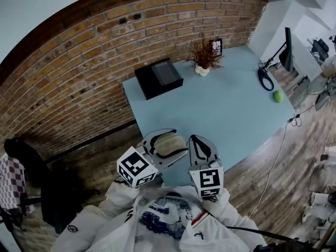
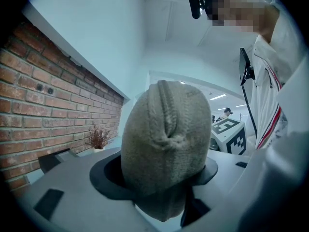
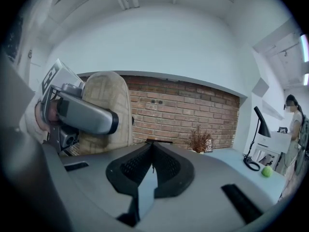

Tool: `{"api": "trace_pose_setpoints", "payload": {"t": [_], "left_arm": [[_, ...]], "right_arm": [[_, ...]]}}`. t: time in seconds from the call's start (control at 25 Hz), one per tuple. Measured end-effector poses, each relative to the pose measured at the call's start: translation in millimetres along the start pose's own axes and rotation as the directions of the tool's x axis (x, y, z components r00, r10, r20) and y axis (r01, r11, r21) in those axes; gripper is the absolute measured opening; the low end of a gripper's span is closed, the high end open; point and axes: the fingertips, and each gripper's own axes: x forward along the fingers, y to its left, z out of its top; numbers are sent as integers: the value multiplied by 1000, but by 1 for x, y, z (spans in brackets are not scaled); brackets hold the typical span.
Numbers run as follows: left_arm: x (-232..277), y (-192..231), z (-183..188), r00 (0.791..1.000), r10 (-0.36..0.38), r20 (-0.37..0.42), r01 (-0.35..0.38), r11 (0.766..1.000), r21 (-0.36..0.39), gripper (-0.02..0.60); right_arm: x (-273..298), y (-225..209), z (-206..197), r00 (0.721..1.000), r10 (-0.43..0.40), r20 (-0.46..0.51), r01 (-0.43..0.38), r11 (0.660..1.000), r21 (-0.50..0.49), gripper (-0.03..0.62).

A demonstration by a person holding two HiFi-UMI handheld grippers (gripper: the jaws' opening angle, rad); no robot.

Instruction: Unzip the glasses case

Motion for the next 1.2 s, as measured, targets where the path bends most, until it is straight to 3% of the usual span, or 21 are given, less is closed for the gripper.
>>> {"api": "trace_pose_setpoints", "payload": {"t": [0.56,0.72,1.2], "left_arm": [[10,3,-17,998,-46,-54,45,999,-9,288],[13,3,-26,994,-46,-97,49,998,29,288],[14,4,-42,985,-60,-163,67,997,42,288]], "right_arm": [[4,-6,4,1000,-21,0,21,1000,-2,16],[5,-5,7,1000,-19,16,20,1000,-12,16],[6,-4,21,999,-21,42,23,999,-38,17]]}}
